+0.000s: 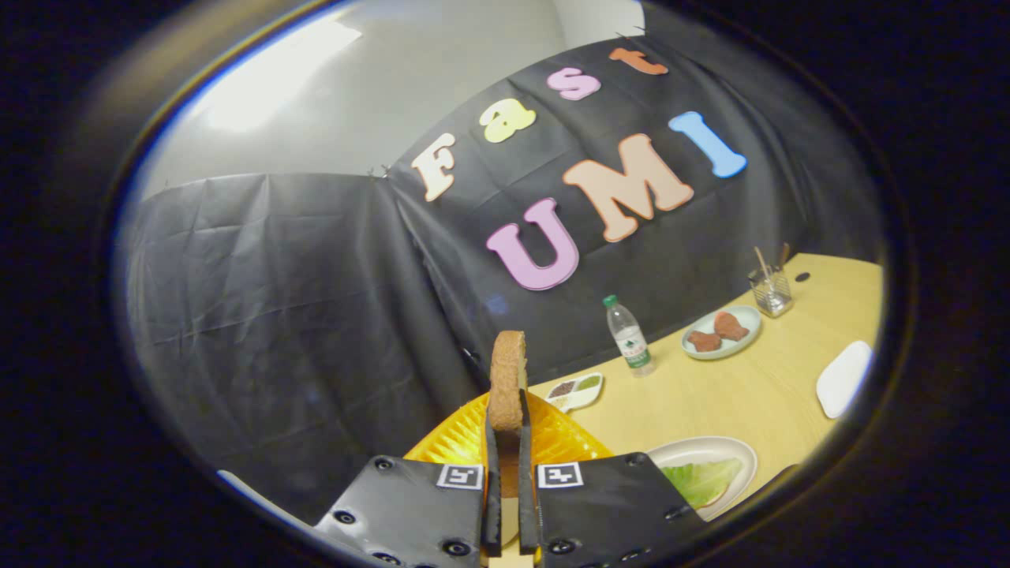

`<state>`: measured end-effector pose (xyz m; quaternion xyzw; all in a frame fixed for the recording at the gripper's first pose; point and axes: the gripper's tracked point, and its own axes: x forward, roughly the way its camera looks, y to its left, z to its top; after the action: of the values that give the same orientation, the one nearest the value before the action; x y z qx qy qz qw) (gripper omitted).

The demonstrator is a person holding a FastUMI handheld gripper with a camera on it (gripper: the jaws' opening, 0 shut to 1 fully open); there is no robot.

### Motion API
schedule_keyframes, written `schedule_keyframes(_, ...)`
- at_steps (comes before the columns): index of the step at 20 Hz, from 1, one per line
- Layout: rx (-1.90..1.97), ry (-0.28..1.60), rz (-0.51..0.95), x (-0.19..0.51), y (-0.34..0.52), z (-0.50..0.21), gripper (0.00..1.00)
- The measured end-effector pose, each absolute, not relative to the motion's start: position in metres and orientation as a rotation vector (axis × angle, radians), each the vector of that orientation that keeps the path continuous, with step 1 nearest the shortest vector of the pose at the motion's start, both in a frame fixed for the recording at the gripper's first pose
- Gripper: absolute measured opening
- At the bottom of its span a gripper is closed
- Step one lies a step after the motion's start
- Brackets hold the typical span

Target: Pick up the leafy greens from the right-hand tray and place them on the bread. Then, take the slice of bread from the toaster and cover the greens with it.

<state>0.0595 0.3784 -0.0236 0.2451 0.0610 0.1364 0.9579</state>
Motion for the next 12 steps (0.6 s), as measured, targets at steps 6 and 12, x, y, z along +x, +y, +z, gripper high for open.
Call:
schedule_keyframes(6, 0.708, 0.243, 0.157, 0.066, 0.323, -0.107, 0.11)
schedule_keyframes(12, 0.755, 0.328, 0.068, 0.062, 0.3, -0.162, 0.11)
